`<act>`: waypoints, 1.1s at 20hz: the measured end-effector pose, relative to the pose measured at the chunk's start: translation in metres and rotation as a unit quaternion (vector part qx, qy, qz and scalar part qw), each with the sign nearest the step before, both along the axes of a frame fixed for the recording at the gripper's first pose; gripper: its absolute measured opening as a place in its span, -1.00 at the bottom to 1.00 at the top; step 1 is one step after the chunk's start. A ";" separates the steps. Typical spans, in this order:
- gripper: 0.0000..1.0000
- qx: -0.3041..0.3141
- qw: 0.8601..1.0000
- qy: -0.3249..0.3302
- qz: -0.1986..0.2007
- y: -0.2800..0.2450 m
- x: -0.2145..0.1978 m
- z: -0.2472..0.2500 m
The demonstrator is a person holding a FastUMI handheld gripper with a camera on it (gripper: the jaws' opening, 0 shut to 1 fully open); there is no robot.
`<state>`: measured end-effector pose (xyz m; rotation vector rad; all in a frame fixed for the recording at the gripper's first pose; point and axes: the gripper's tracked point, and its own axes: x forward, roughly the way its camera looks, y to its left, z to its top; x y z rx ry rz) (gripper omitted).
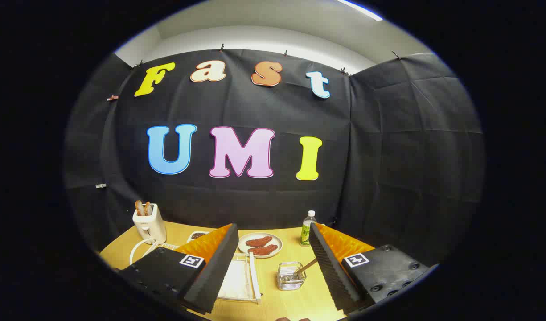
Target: Take the plate from the dish rack, then take the spoon from the basket and place it into the plate.
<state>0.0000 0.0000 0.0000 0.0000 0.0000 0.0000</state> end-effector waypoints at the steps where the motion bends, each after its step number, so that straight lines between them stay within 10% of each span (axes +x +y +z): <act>1: 0.95 0.003 1.000 0.004 -0.001 0.001 0.000 -0.002; 22: 0.95 0.025 0.996 0.074 0.032 0.040 0.020 -0.017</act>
